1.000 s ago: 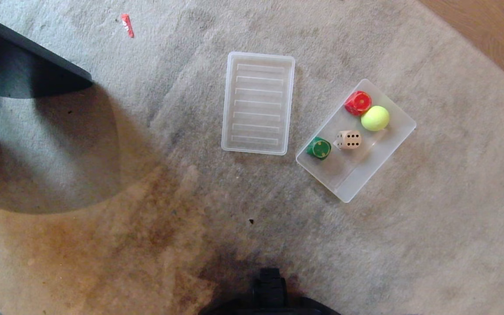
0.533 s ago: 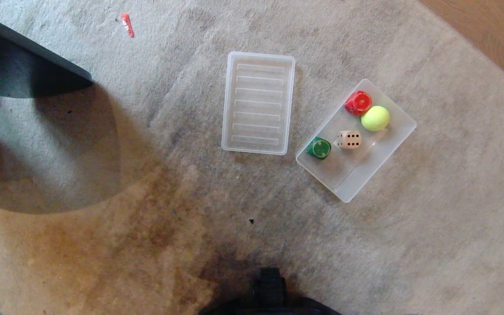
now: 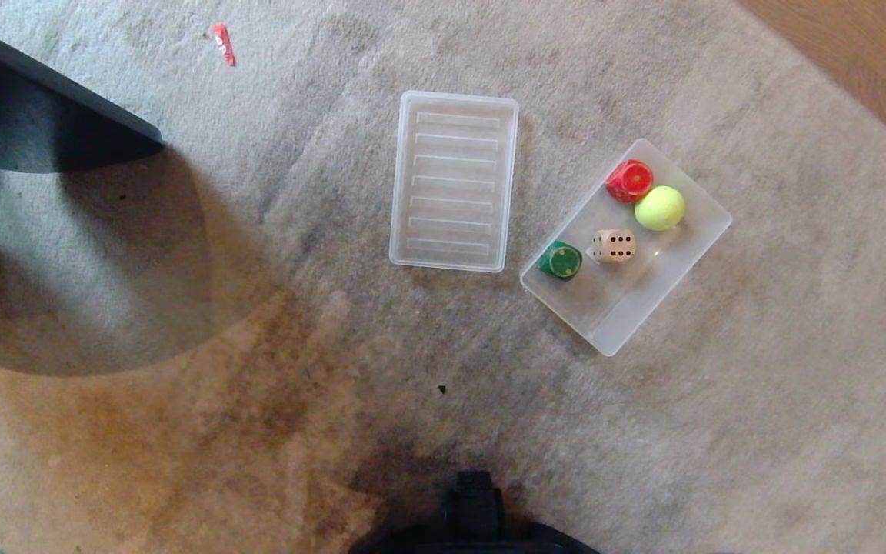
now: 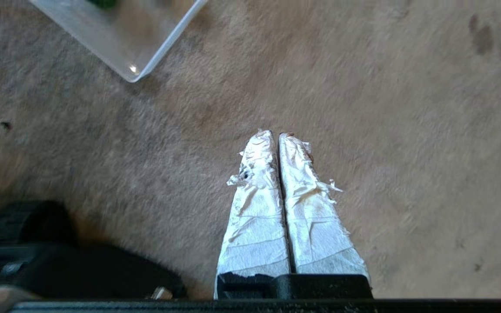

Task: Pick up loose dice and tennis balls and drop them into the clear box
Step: Pick up the ball on the table

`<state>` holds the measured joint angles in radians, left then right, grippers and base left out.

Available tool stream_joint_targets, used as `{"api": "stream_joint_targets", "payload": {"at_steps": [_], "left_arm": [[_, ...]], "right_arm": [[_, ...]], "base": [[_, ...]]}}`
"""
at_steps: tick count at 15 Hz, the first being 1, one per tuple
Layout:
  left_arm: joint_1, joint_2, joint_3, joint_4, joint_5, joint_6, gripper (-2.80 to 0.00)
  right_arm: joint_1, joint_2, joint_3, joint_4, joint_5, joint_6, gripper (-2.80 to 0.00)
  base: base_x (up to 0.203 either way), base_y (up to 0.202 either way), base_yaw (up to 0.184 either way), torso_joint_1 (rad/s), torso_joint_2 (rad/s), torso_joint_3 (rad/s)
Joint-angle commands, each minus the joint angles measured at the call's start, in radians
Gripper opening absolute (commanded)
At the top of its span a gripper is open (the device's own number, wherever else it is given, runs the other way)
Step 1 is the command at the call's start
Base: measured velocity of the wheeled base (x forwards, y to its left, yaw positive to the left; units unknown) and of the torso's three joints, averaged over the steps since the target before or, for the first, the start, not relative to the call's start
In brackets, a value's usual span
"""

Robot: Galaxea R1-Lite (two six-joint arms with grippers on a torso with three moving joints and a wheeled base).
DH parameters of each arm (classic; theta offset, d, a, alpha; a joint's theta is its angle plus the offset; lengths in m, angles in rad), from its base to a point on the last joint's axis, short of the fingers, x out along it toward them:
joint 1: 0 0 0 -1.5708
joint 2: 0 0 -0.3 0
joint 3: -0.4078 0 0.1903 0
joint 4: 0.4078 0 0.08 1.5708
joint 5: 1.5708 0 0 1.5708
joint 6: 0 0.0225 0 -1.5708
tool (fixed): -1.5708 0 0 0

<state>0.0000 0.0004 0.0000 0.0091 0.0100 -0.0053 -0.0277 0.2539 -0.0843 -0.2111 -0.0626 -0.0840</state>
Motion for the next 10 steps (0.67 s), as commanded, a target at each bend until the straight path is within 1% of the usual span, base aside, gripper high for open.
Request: {"api": "stream_joint_targets", "payload": {"at_steps": [1,3,6,10], "left_arm": [[0.0,0.0,0.0,0.0,0.001,-0.001,-2.8],[0.0,0.0,0.0,0.0,0.001,-0.001,-2.8],[0.0,0.0,0.0,0.0,0.001,-0.001,-2.8],[0.0,0.0,0.0,0.0,0.001,-0.001,-2.8]], "right_arm": [[-0.017,-0.007,0.035,-0.011,0.001,0.0,-2.8],[-0.016,-0.009,0.089,0.013,-0.003,-0.001,-2.8],[-0.001,-0.054,0.087,0.087,-0.013,-0.003,-2.8],[0.0,-0.061,0.087,0.093,-0.002,0.006,-2.8]], "base": [[0.0,0.0,0.0,0.0,0.0,0.0],[0.0,0.0,0.0,0.0,0.0,0.0],[0.0,0.0,0.0,0.0,0.0,0.0],[0.0,0.0,0.0,0.0,0.0,0.0]]}}
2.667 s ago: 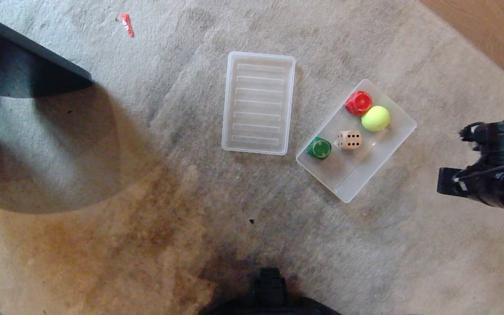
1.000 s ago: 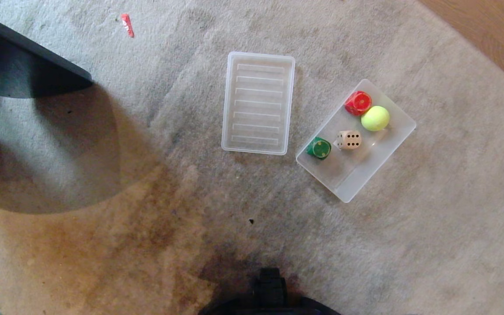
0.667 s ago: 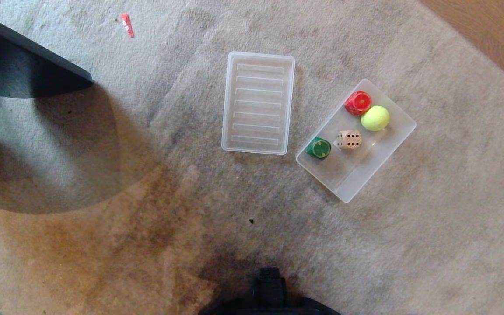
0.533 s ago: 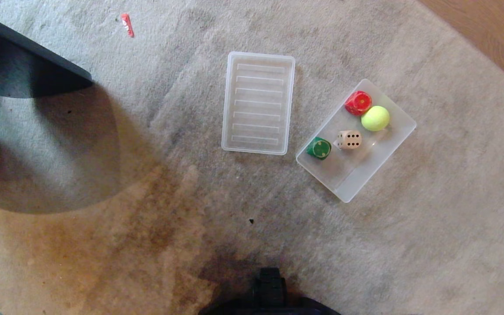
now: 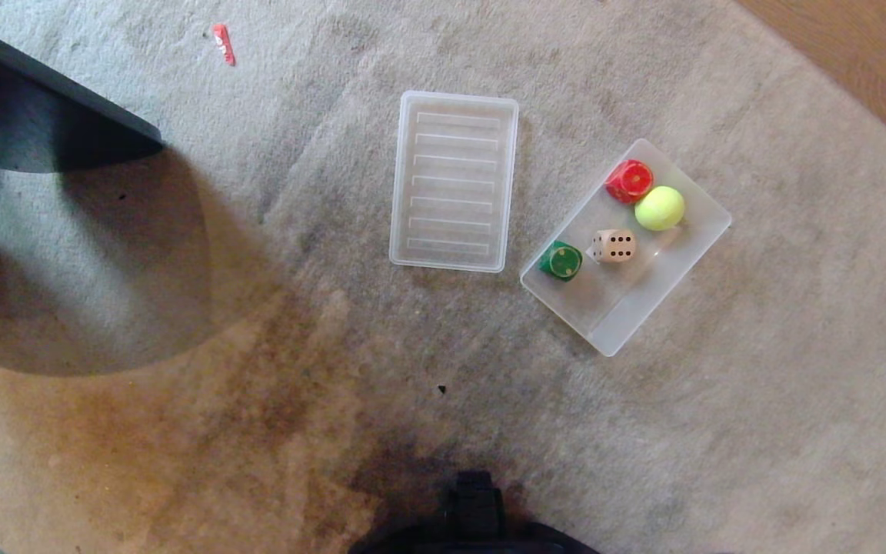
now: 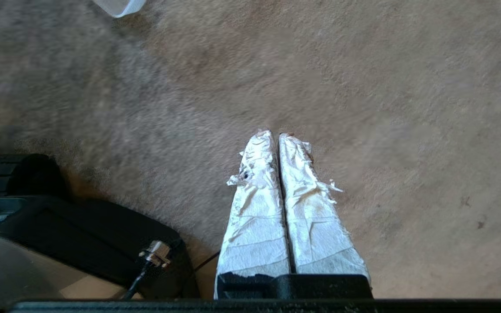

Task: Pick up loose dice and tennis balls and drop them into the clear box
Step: Pick up the ball on the table

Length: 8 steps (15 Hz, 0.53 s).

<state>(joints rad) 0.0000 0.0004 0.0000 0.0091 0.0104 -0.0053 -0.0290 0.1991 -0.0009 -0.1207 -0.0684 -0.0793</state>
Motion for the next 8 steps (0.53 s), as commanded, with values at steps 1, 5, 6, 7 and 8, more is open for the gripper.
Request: {"api": "stream_joint_targets", "payload": {"at_steps": [1,5,6,7,8], "left_arm": [[0.0,0.0,0.0,0.0,0.0,-0.001,-2.8],[0.0,0.0,0.0,0.0,0.0,-0.001,-2.8],[0.0,0.0,0.0,0.0,0.0,-0.001,-2.8],[0.0,0.0,0.0,0.0,0.0,-0.001,-2.8],[0.0,0.0,0.0,0.0,0.0,-0.001,-2.8]], "right_arm": [[0.001,-0.007,0.004,0.003,0.004,0.006,-2.8],[0.015,-0.076,0.004,0.002,0.009,0.036,-2.8],[0.017,-0.099,0.004,0.003,0.02,0.041,-2.8],[0.019,-0.142,0.004,0.0,0.05,0.043,-2.8],[0.022,-0.166,0.004,-0.005,0.082,0.044,-2.8]], "base": [[0.0,0.0,0.0,0.0,0.0,0.0],[0.0,0.0,0.0,0.0,0.0,0.0],[0.0,0.0,0.0,0.0,0.0,0.0],[0.0,0.0,0.0,0.0,0.0,0.0],[0.0,0.0,0.0,0.0,0.0,0.0]]}}
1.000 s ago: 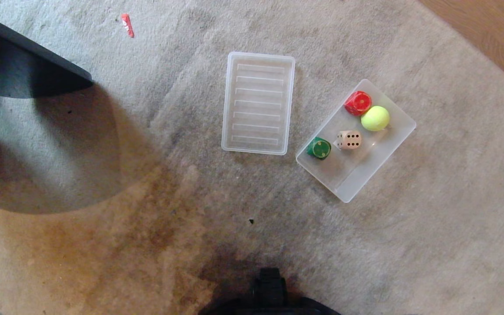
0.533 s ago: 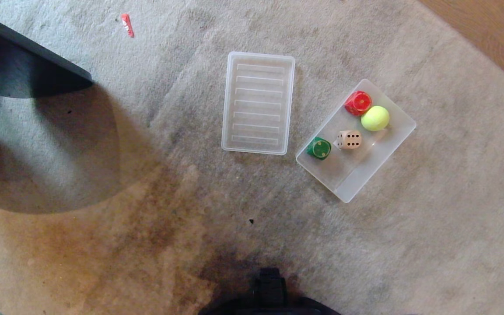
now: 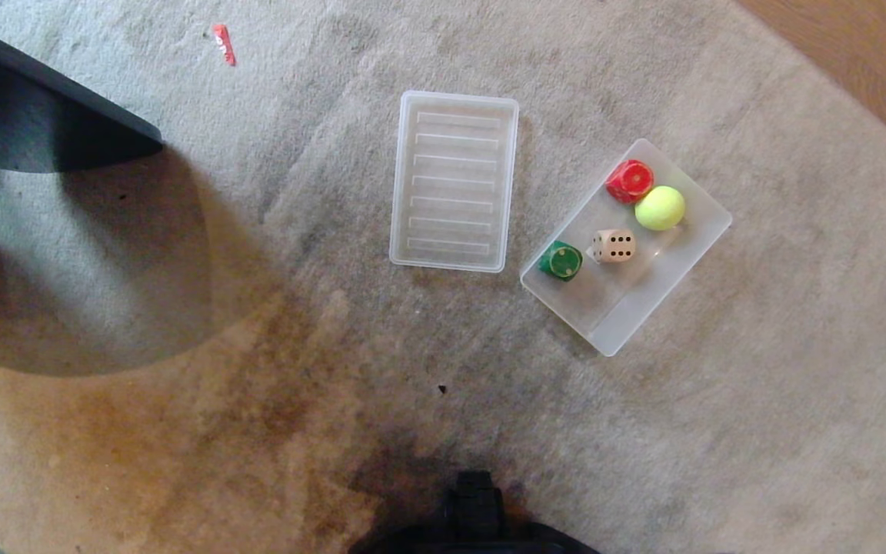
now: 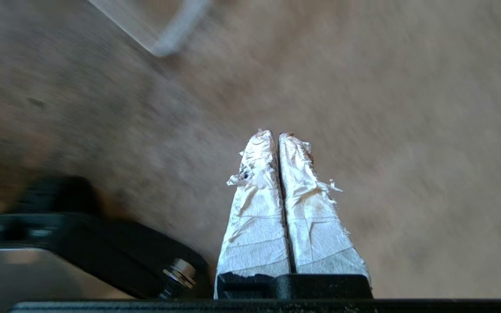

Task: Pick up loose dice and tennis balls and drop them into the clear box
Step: Pick up the ball on the table

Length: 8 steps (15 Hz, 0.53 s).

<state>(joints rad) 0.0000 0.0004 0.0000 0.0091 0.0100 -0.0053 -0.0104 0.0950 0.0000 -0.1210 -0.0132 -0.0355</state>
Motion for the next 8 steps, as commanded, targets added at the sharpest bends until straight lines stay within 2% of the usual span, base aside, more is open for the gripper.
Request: {"api": "stream_joint_targets", "payload": {"at_steps": [1,8], "left_arm": [[0.0,0.0,0.0,0.0,0.001,-0.001,-2.8],[0.0,0.0,0.002,0.0,0.001,-0.001,-2.8]], "right_arm": [[0.004,-0.063,0.003,-0.006,0.03,0.0,-2.8],[0.003,-0.066,0.003,0.047,-0.001,-0.003,-2.8]], "base": [[0.0,0.0,0.0,0.0,0.0,0.0],[0.0,0.0,0.0,0.0,0.0,0.0]]}}
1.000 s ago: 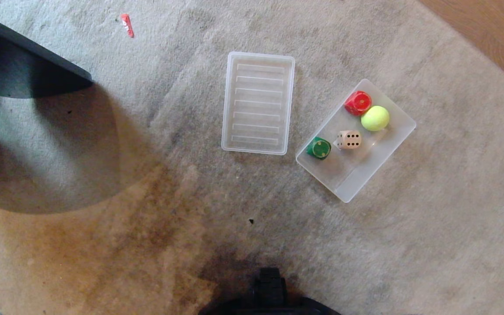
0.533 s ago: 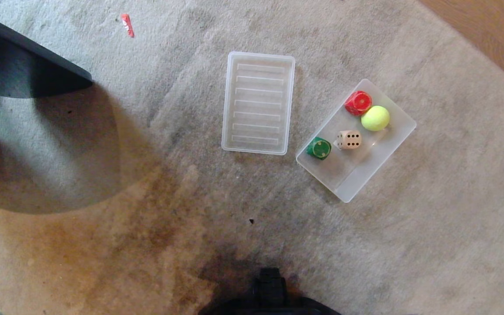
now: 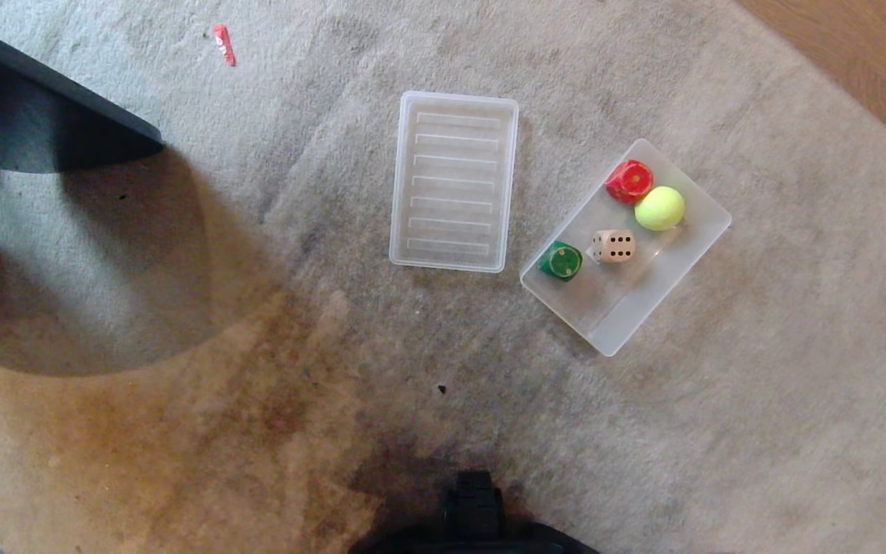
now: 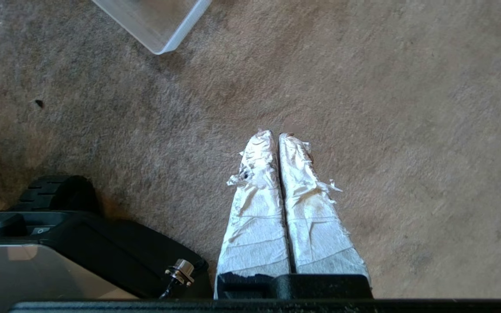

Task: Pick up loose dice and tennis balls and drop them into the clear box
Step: Pick up the ball on the table

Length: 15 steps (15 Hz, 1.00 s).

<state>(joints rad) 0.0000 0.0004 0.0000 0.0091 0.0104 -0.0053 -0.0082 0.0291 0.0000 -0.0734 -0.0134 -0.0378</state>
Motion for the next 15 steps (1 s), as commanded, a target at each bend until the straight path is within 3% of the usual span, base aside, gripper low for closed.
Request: {"api": "stream_joint_targets", "payload": {"at_steps": [1,2,15], "left_arm": [[0.0,0.0,0.0,0.0,0.0,-0.001,-2.8],[0.0,0.0,0.0,0.0,0.0,-0.001,-2.8],[0.0,0.0,0.002,0.0,0.0,-0.001,-2.8]], "right_arm": [[0.001,0.0,0.003,0.015,0.001,-0.001,-2.8],[0.002,0.001,0.003,0.08,0.004,-0.003,-2.8],[0.002,0.0,0.003,0.08,0.006,0.009,-2.8]], "base": [[0.0,0.0,0.0,0.0,0.0,0.0],[0.0,0.0,0.0,0.0,0.0,0.0],[0.0,0.0,0.0,0.0,0.0,0.0]]}}
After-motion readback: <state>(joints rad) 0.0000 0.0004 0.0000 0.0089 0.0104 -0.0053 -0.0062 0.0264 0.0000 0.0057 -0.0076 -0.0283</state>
